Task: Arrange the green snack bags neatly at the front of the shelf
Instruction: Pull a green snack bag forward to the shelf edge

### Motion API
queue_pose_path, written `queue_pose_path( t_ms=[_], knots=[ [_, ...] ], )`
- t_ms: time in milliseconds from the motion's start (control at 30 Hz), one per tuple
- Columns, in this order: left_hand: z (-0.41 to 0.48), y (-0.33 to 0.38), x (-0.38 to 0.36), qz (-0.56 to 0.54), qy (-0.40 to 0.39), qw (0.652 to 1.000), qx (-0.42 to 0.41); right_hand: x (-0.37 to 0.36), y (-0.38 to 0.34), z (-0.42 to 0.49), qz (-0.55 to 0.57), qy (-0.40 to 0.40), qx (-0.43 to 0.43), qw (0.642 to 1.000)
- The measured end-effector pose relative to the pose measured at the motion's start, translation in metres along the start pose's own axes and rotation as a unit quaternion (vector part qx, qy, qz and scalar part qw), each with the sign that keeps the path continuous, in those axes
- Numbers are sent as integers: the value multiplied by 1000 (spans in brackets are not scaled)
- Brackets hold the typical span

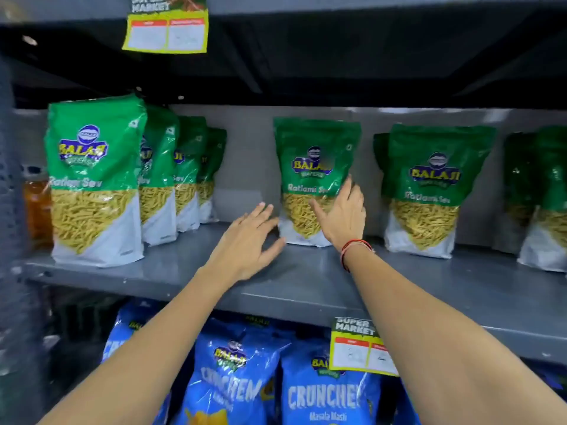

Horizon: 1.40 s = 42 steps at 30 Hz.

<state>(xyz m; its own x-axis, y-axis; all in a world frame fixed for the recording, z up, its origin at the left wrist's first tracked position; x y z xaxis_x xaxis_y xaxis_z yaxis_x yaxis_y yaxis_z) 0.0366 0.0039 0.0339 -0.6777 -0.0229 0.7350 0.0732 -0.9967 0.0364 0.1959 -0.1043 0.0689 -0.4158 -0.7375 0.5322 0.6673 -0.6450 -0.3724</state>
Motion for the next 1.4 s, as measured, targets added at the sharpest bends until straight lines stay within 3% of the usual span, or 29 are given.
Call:
queue_pose_path(
  t_ms=[133,233,400,667,833,1067,1400],
  knots=[
    [-30,-27,-7,-91,-131,984,84,-31,-12,-5,53,-64,-78,994],
    [-49,-29,-7,-91,-162,975,120,-49,-23,-9,83,-76,-108,988],
    [-63,-25,-2,-18,-110,988,103,-63,-28,-7,88,-36,-158,983],
    [-62,-26,-2,-16,-89,992,90,-68,-28,-2,86,-27,-169,981],
    [-62,-27,-4,-4,-98,991,93,-60,-32,-9,80,-22,-161,983],
    [-65,-29,-8,-32,-194,978,64,-44,-38,-24,63,-21,-148,987],
    [-72,-24,-5,1,-155,987,45,-1,-46,-61,64,-2,-130,989]
  ],
)
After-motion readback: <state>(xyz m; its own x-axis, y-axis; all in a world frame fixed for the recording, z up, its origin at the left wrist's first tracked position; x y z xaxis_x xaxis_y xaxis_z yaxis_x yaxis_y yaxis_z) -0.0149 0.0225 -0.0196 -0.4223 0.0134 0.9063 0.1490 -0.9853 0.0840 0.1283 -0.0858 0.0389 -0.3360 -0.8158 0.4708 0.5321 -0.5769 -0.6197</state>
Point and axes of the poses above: each hand's wrist, its own z-axis towards the middle knuckle, its own x-axis out of the back of the hand, y = z × x, the point moved 5 cm from there along z, towards the middle knuckle, and after that the axes turned 5 degrees about -z, right-handed, at the moved point
